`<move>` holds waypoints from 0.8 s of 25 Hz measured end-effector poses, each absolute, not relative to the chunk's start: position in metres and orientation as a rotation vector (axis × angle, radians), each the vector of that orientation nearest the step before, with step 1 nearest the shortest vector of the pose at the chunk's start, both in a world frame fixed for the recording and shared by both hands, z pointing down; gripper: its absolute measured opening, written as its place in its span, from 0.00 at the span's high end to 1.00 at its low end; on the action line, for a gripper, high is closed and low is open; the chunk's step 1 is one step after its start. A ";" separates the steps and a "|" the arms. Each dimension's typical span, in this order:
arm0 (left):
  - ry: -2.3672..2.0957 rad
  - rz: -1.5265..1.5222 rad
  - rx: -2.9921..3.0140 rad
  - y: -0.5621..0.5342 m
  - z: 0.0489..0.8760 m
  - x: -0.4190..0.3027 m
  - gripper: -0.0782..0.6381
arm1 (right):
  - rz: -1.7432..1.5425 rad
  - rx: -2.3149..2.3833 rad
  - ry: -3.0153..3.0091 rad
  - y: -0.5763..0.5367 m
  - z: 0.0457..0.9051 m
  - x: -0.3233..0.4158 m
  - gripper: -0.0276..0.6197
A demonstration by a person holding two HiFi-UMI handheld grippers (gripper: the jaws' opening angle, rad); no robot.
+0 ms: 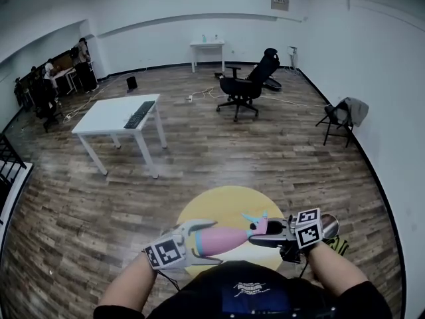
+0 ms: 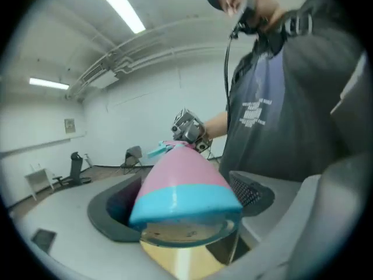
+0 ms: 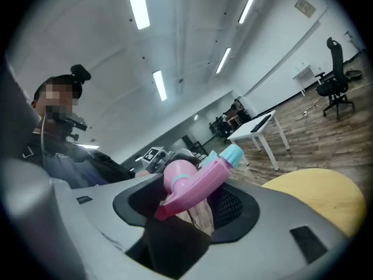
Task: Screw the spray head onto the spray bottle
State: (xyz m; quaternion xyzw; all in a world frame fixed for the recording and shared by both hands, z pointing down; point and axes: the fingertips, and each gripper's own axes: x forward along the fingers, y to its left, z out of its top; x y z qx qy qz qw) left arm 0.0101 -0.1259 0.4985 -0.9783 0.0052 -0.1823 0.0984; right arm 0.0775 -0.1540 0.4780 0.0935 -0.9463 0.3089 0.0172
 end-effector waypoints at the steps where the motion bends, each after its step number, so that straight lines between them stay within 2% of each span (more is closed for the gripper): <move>1: -0.020 -0.488 -2.946 -0.124 0.493 0.009 0.19 | 0.964 0.271 -2.938 -0.152 0.477 0.077 0.55; 7: -0.036 -0.451 -2.957 -0.122 0.485 0.011 0.19 | 1.048 0.226 -2.920 -0.147 0.472 0.076 0.57; 10: 0.084 -0.603 -2.721 -0.128 0.496 0.012 0.19 | 1.178 0.231 -2.919 -0.152 0.470 0.078 0.74; 12: 0.197 -0.720 -2.445 -0.137 0.508 0.012 0.19 | 1.333 0.211 -2.928 -0.156 0.471 0.079 0.75; 16: 0.403 -0.862 -1.814 -0.165 0.507 0.006 0.19 | 1.872 0.090 -2.860 -0.160 0.479 0.077 0.74; 18: 0.407 -0.854 -1.885 -0.168 0.508 0.003 0.19 | 1.819 0.109 -2.888 -0.157 0.480 0.071 0.73; 20: 0.398 -0.773 -2.181 -0.165 0.508 0.000 0.19 | 1.503 0.235 -2.940 -0.160 0.480 0.067 0.71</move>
